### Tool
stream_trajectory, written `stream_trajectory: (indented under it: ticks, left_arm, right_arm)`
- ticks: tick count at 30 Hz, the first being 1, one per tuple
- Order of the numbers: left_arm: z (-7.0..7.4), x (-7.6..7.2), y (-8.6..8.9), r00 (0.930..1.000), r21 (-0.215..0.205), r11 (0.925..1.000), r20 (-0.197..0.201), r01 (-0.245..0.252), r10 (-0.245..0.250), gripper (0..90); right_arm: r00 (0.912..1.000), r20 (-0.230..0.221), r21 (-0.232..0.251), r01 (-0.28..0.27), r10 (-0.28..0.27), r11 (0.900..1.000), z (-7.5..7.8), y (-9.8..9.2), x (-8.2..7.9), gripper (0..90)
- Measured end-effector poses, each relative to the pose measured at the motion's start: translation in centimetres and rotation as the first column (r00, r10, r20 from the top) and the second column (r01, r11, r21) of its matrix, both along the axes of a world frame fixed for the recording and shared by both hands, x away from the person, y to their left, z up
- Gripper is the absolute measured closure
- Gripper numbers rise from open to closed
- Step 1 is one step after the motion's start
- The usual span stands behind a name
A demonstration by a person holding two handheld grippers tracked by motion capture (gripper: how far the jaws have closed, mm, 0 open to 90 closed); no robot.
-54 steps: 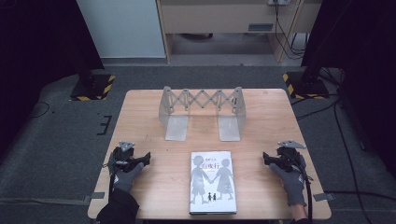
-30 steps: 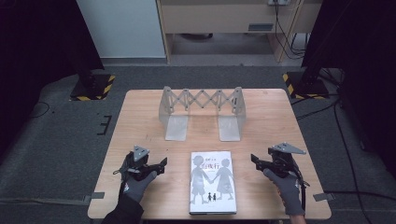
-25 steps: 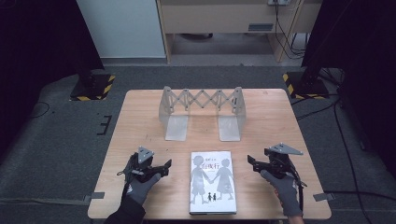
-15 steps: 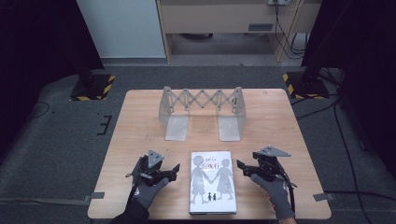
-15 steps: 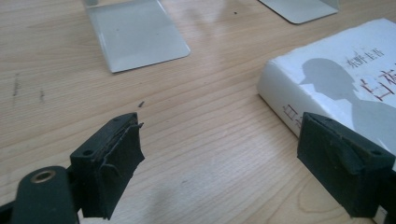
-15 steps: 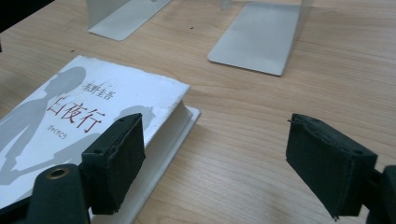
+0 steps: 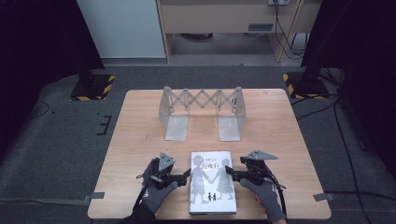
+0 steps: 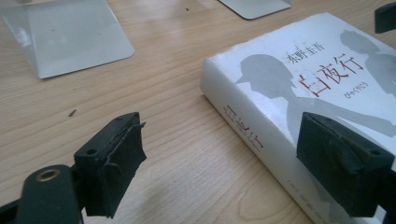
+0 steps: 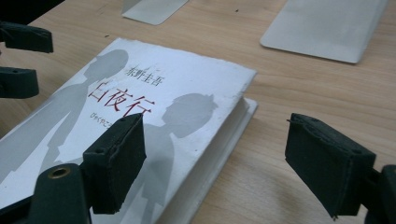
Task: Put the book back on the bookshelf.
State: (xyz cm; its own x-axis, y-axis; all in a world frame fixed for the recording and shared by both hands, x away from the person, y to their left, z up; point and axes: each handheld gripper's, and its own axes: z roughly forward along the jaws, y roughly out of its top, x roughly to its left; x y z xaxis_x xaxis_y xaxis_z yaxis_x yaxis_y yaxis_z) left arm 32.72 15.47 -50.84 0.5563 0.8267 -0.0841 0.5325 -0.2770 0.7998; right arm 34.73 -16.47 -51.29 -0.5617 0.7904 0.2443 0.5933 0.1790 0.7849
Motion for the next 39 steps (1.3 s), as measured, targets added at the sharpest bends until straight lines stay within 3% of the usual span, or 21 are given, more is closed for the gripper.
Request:
stream_trajectory:
  ticks: [4, 14, 18, 25, 29, 30, 35, 39]
  left_arm:
    - [-0.2, 0.0, -0.5, 0.9999, -0.005, 0.9999, -0.005, 0.012, -0.012, 13.7]
    - [-0.8, 0.1, -1.4, 0.9983, -0.030, 0.9979, -0.007, 0.058, -0.058, 8.9]
    - [-0.9, 0.2, -1.5, 0.9980, -0.040, 0.9972, -0.005, 0.063, -0.063, 7.8]
    - [-1.0, 0.2, -1.4, 0.9987, -0.045, 0.9976, 0.001, 0.052, -0.052, 4.6]
    - [-1.0, 0.2, -1.3, 0.9988, -0.048, 0.9977, 0.004, 0.049, -0.049, 2.3]
    - [-0.9, 0.3, -1.3, 0.9988, -0.049, 0.9976, 0.004, 0.048, -0.048, 2.1]
    - [-1.0, 0.3, -1.4, 0.9981, -0.048, 0.9970, 0.017, 0.060, -0.059, 1.3]
    - [-1.1, 0.3, -1.3, 0.9986, -0.059, 0.9968, 0.005, 0.053, -0.053, 0.3]
  right_arm:
    - [0.9997, -0.013, -0.001, -0.023, 0.023, 1.000, -0.4, 0.5, -0.1, 20.5]
    - [0.9955, -0.045, 0.053, -0.081, 0.083, 0.995, -1.0, 1.7, -0.2, 20.5]
    - [0.9955, -0.037, 0.049, -0.085, 0.087, 0.995, -1.0, 2.1, -0.2, 20.4]
    - [0.9970, 0.025, 0.060, -0.074, 0.073, 0.995, -0.1, 1.9, -0.3, 22.2]
    - [0.9958, 0.066, 0.092, -0.070, 0.064, 0.993, 0.3, 2.0, -0.2, 22.4]
    - [0.9949, 0.080, 0.126, -0.072, 0.062, 0.989, 0.6, 2.2, -0.1, 22.8]
    - [0.9952, 0.064, 0.152, -0.083, 0.074, 0.985, 0.5, 2.8, 0.0, 23.4]
    - [0.9953, 0.046, 0.153, -0.092, 0.086, 0.984, 0.3, 3.3, -0.2, 24.0]
